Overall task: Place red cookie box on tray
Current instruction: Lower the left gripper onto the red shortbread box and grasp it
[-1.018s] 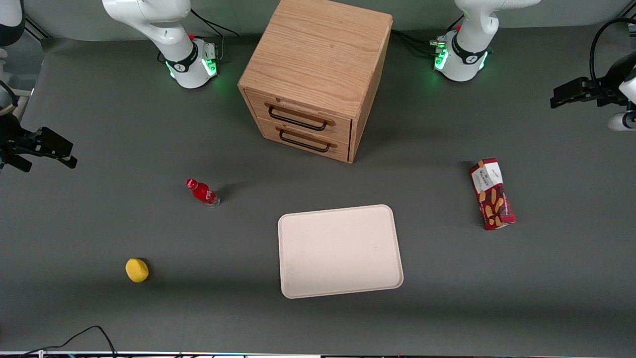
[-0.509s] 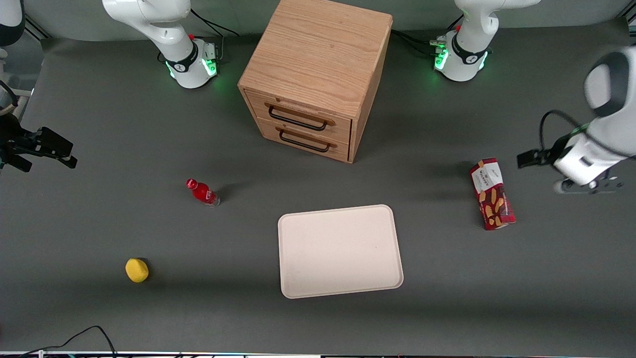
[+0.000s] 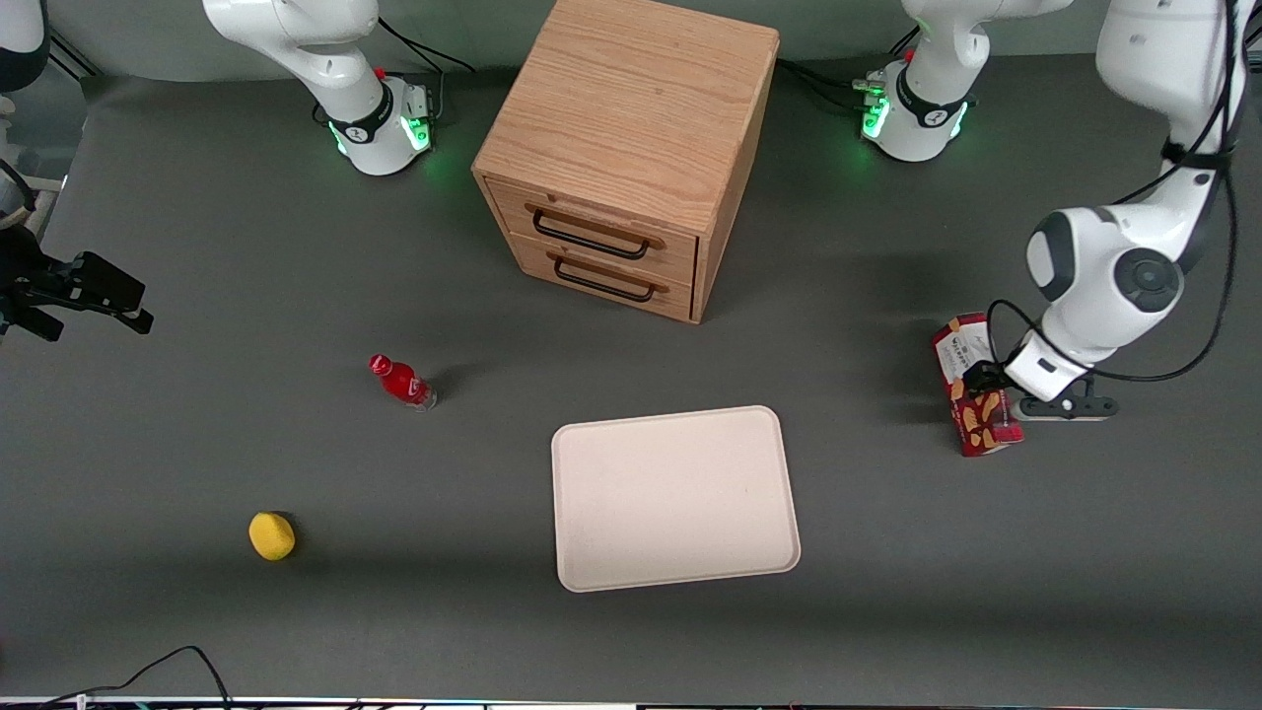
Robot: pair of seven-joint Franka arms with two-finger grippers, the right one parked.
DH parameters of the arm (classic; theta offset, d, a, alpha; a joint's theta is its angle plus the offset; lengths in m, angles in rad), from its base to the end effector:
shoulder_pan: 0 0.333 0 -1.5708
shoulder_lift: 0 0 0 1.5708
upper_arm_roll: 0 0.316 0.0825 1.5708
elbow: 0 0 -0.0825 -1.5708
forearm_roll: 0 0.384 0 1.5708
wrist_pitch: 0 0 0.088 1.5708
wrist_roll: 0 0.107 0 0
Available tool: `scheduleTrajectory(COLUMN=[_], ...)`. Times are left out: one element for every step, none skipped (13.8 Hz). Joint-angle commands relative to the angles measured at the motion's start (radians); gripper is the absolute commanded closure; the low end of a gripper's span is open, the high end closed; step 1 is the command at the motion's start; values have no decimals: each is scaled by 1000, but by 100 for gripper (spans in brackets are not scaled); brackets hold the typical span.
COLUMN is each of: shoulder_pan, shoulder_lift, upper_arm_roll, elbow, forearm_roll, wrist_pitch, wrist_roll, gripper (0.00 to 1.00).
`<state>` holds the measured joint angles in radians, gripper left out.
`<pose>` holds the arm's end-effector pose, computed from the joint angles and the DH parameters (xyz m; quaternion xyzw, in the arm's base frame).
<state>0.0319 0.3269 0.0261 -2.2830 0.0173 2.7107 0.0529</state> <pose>0.5428 0.0311 0.2191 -0.9987 0.0060 -0.0499 0.0109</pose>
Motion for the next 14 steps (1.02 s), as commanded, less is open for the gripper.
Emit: scheduleTrajectory(shoulder_pan=[0, -1, -1, -1, -1, -1, -1, -3, -4, -4, -6, -10, -15, -20], shoulder_lift=[-14, -16, -20, -28, -45, -66, -94, -124, -155, -175, -184, -181, -171, -155], upper_arm_roll=[3, 3, 3, 2, 1, 1, 1, 1, 0, 0, -2, -3, -6, -20], elbow=[-18, -16, -16, -16, -15, -7, 8, 42, 97, 168, 269, 381, 496, 602], forearm_roll=[-7, -7, -7, -7, -7, -14, -35, -48, -51, -51, -54, -57, -59, -60], wrist_pitch=[29, 27, 23, 15, -5, -49, -102, -182, -297, -421, -568, -721, -852, -955], wrist_roll=[10, 9, 7, 7, 4, 4, 5, 5, 4, 2, -7, -34, -62, -94], gripper=[100, 100, 100, 100, 100, 100, 100, 100, 100, 100, 100, 100, 100, 100])
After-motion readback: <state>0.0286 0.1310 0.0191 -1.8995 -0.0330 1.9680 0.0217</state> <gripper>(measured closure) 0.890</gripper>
